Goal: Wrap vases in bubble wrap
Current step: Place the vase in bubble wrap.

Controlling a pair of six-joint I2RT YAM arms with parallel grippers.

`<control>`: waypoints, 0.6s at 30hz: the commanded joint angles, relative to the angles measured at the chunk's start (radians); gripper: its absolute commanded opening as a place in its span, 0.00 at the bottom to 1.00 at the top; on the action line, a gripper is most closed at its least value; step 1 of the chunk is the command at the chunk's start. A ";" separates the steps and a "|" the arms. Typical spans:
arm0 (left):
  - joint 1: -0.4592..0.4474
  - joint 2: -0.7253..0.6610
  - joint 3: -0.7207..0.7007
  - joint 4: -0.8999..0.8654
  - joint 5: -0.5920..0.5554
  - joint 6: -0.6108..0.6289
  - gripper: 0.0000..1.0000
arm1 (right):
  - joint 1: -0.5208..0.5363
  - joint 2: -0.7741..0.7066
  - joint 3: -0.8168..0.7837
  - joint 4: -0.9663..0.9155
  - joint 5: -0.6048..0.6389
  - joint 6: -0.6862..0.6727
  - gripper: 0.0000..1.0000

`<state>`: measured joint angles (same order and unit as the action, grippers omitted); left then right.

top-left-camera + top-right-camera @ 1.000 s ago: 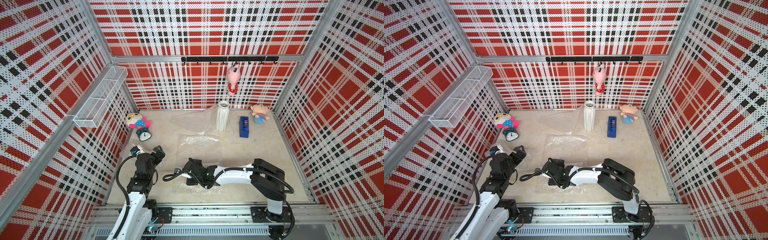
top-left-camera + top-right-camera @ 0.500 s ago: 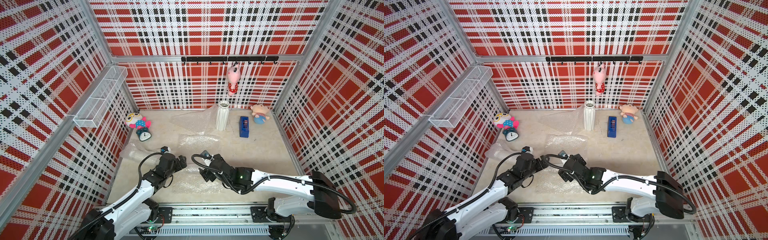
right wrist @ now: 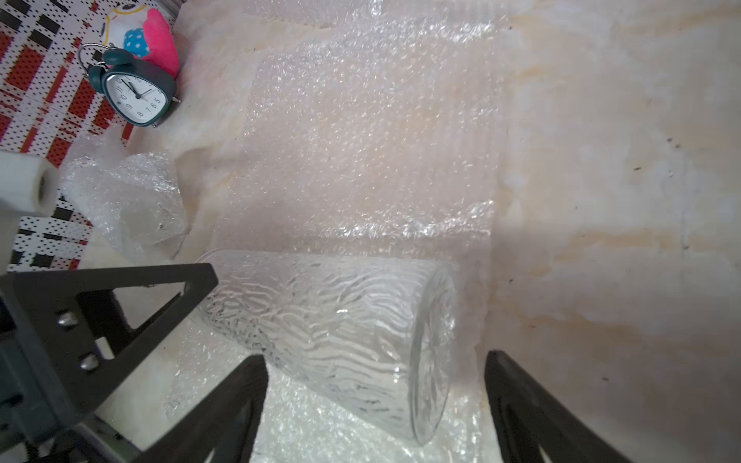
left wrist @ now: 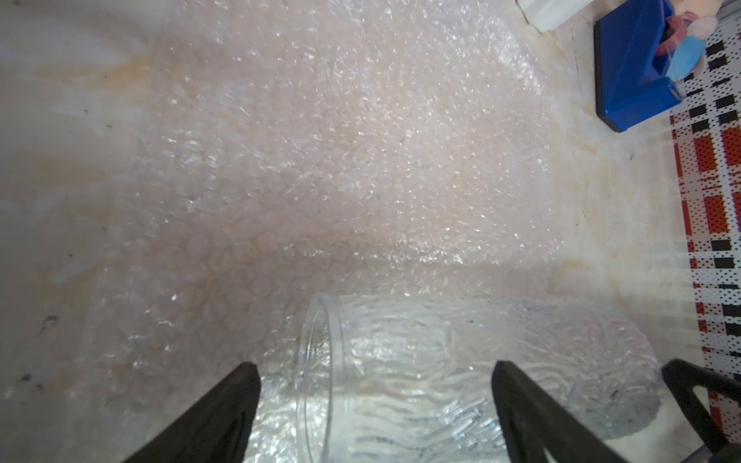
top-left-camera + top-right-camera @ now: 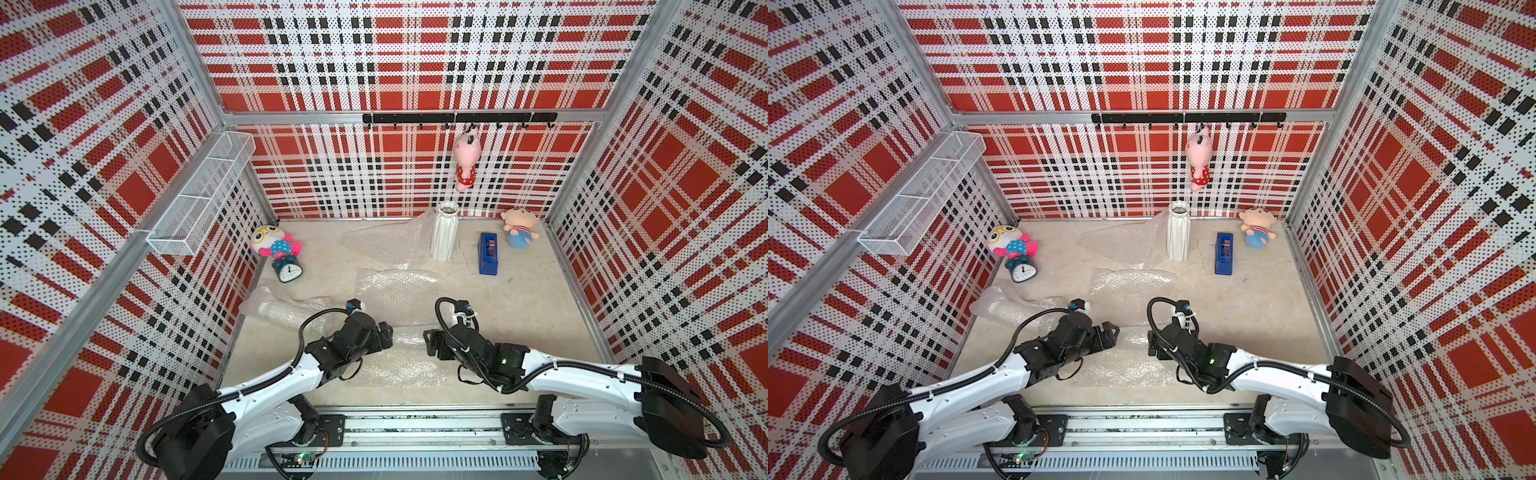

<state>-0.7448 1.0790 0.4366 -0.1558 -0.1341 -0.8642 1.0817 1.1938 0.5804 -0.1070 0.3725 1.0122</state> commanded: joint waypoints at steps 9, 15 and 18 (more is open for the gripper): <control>-0.089 0.052 0.080 0.056 -0.005 -0.021 0.91 | 0.001 0.119 0.052 0.132 -0.113 0.023 0.74; -0.139 0.046 0.137 0.019 -0.055 -0.025 0.90 | 0.028 0.118 0.111 0.106 -0.082 -0.050 0.72; -0.148 0.021 0.156 -0.026 -0.092 -0.026 0.90 | 0.049 0.118 0.141 0.086 -0.068 -0.078 0.72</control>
<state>-0.8665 1.1305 0.5297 -0.2287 -0.2260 -0.8822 1.0931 1.3140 0.6571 -0.1020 0.3336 0.9672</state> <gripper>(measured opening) 0.900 0.721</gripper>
